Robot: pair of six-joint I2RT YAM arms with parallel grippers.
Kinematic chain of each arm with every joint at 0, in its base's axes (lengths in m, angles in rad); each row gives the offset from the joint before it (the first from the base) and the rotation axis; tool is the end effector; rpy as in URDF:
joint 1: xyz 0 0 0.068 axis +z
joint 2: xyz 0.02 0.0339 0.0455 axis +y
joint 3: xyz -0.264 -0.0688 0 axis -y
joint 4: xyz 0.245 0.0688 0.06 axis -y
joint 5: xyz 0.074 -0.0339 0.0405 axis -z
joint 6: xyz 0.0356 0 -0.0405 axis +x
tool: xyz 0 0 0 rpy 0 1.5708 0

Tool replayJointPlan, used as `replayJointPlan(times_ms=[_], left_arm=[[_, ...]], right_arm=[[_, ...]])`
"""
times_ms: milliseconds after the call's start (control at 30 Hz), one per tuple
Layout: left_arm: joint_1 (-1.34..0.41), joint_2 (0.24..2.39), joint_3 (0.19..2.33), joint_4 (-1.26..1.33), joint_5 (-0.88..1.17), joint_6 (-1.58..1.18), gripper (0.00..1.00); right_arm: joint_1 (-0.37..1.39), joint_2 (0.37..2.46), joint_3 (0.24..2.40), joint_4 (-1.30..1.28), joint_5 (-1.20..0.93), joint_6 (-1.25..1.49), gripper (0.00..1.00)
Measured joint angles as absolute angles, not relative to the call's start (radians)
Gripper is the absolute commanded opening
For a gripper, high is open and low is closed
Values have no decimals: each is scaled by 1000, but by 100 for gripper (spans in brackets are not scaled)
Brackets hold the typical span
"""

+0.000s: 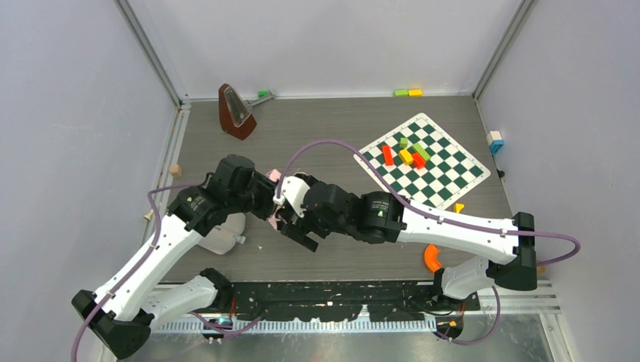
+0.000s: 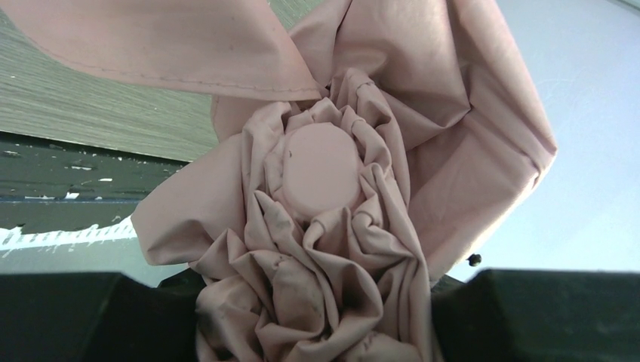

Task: Put away the umbrella

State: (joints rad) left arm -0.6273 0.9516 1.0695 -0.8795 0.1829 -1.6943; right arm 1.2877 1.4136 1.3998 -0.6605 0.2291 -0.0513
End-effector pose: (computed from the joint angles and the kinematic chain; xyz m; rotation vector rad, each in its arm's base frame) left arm 0.1435 -0.1120 0.3417 -1.3004 2.4133 -1.1759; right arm 0.0942 0.2948 0.3630 -1.3009 1.8447 0.4169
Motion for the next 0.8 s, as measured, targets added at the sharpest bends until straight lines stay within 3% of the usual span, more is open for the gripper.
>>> replayJointPlan(times_ms=[100, 333, 400, 467, 533, 600, 800], left_arm=[[-642, 955, 1069, -879, 180, -1695, 0], [-669, 984, 1076, -868, 170, -1704, 0], [-675, 990, 1077, -867, 165, -1706, 0], [-681, 995, 1077, -865, 157, -1715, 0], [-686, 1000, 1077, -874, 149, -1728, 0], [-688, 1003, 1077, -877, 139, -1757, 1], [-701, 1018, 1077, -862, 136, -1753, 39]], right_arm=[[1287, 1419, 1403, -677, 269, -53, 84], [1290, 1421, 1417, -708, 291, -55, 77], [1290, 1421, 1417, -714, 291, -54, 60], [1292, 1421, 1417, -716, 287, -54, 21], [1295, 1420, 1417, -723, 305, -56, 7], [1291, 1419, 1417, -724, 323, -44, 6], [1281, 1386, 1370, -691, 318, 3, 5]])
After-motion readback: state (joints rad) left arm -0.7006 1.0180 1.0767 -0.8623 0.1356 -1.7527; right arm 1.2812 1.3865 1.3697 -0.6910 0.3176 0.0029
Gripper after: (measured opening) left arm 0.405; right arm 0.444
